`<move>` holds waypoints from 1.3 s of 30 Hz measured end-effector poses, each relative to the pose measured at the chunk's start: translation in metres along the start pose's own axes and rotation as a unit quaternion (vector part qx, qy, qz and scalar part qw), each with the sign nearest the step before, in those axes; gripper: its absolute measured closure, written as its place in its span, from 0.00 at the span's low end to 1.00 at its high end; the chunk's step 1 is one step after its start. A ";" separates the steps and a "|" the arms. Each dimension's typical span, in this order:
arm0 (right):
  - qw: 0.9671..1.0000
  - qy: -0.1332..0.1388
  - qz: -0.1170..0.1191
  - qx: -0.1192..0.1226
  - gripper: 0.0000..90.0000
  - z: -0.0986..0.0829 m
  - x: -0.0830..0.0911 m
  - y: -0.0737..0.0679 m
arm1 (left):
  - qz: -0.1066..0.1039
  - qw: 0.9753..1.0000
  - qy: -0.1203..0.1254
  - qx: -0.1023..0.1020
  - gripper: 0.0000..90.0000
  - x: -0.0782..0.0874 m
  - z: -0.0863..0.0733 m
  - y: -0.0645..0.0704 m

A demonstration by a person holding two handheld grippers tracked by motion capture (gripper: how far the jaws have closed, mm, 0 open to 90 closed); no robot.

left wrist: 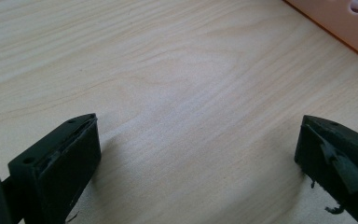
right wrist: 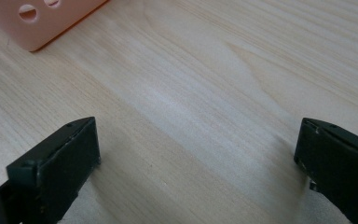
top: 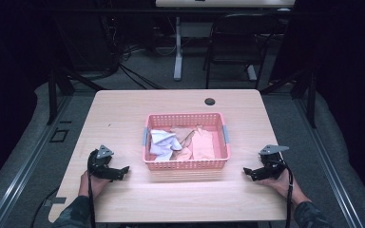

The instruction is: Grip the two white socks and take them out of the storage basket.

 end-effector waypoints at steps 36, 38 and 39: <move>1.000 -0.008 0.003 0.011 0.00 0.002 -0.001 -0.003 | -0.022 0.999 -0.026 0.029 0.00 0.030 0.025 -0.003; 1.000 -0.009 0.002 0.011 0.00 0.002 -0.001 -0.002 | -0.019 0.999 -0.028 0.027 0.00 0.033 0.030 -0.001; 1.000 -0.008 0.002 0.009 0.00 0.003 -0.001 -0.003 | -0.022 0.999 -0.031 0.027 0.00 0.034 0.033 0.000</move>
Point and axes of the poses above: each handheld gripper's, and its own axes: x roughly backward along the jaws, z roughly out of its top, y roughly to its right, the point moved 3 cm from there along -x, roughly forward along the jaws, and after that the axes turned 6 degrees about -y, right-handed, at the moved point
